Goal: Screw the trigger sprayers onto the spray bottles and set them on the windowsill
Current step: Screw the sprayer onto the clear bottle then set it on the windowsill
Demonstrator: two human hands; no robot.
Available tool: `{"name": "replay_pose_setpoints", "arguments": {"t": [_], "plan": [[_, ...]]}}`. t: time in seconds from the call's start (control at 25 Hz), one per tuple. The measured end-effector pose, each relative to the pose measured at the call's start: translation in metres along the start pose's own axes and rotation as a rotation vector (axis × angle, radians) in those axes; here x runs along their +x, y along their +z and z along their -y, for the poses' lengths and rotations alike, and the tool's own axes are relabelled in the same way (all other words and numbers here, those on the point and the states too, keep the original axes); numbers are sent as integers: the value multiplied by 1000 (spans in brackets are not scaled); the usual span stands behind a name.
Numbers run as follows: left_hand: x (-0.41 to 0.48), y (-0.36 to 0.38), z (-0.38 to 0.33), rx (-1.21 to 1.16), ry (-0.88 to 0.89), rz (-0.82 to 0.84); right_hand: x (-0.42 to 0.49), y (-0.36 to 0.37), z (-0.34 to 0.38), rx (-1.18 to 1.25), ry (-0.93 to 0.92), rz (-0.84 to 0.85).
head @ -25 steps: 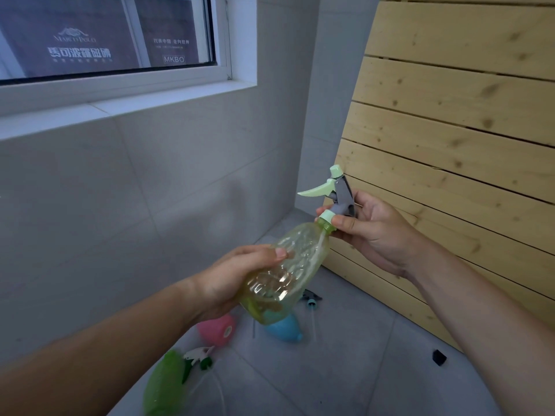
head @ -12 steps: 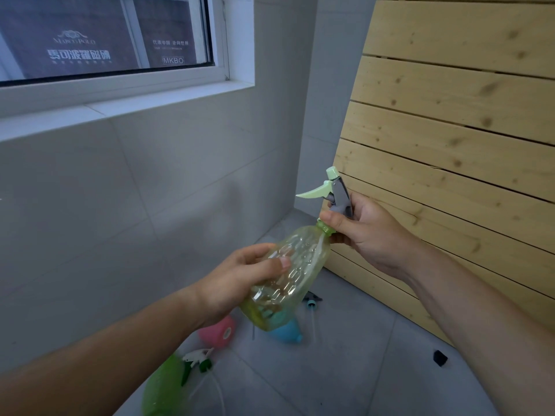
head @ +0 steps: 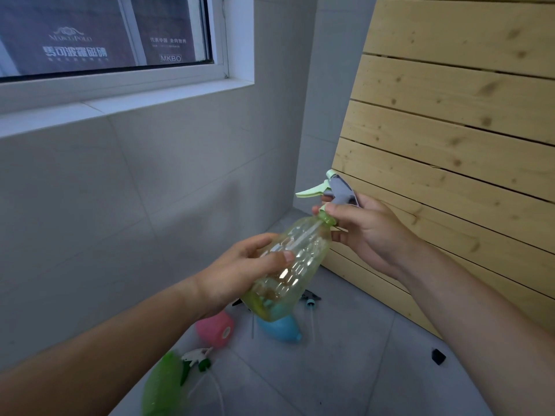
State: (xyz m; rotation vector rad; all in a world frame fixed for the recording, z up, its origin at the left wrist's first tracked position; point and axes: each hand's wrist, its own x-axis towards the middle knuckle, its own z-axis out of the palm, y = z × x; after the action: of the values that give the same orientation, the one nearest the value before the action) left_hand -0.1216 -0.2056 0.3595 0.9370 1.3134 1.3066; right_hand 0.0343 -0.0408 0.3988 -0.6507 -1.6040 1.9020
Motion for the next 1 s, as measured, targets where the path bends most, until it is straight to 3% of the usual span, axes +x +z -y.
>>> {"name": "replay_pose_setpoints", "arguments": {"t": [0.24,0.52,0.8,1.0], "plan": [[1,-3,8,132,72,-50,1,-8,3,-81,118,78],[6,-1,9,187,114,-56,1,-14,9,-120,47,119],[5,5,12,193,111,-75,1,0,-3,-360,-95,-98],[4,4,9,223,119,-100,3,-4,-1,-223,-53,-4]]}}
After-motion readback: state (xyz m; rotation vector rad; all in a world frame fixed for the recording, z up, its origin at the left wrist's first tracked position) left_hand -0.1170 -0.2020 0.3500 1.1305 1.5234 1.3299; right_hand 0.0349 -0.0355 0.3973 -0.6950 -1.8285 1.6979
